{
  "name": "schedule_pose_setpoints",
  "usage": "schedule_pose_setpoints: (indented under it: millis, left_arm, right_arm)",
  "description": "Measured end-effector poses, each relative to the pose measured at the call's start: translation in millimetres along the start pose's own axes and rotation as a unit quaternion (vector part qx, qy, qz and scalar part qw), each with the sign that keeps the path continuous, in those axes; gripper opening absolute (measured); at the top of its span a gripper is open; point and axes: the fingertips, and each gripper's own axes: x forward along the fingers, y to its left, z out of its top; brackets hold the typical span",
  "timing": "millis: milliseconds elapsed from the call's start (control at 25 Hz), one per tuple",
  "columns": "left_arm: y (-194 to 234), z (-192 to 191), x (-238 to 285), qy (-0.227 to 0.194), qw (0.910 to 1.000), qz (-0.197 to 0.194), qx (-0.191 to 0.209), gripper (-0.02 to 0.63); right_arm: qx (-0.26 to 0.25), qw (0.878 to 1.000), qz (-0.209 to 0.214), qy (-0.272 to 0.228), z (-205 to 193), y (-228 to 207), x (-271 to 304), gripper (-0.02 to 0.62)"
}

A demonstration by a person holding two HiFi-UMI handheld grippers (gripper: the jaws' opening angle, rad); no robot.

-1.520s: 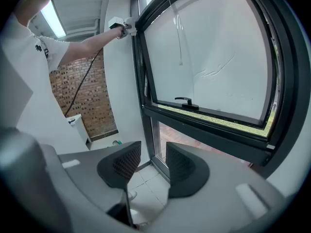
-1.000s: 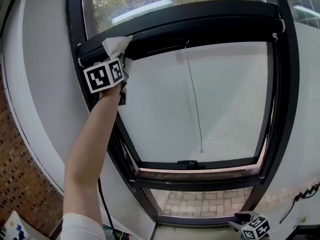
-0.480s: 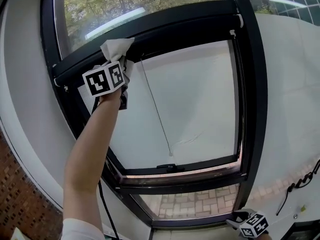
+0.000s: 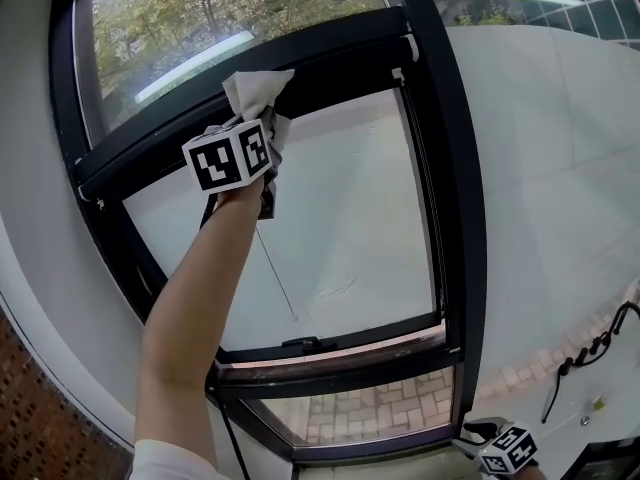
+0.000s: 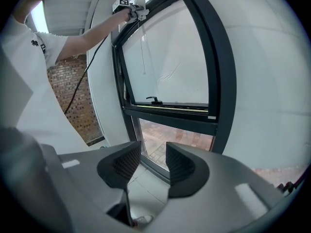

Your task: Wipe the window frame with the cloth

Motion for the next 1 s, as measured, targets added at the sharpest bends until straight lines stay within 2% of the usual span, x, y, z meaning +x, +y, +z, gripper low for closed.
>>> schedule_pose_setpoints:
  millis: [680, 800, 1000]
  left_arm:
    - [-196.2, 34.5, 73.0, -0.028, 0.9937, -0.108, 0.015, 0.095]
    - [-219.1, 35.9, 80.2, -0.026, 0.9925, -0.111, 0.043, 0.094]
    - [-247.6, 24.3, 85.1, -0.006, 0.9839, -0.126, 0.126, 0.095]
  right_arm:
    - [0.057, 0.996, -0.068, -0.028, -37.4, -39.7, -68.3, 0.163]
    - [0.066, 0.994, -0.076, -0.031, -43.9, -42.0, -76.2, 0.163]
    - [0.075, 0.992, -0.091, -0.036, -54.0, -47.0, -86.6, 0.163]
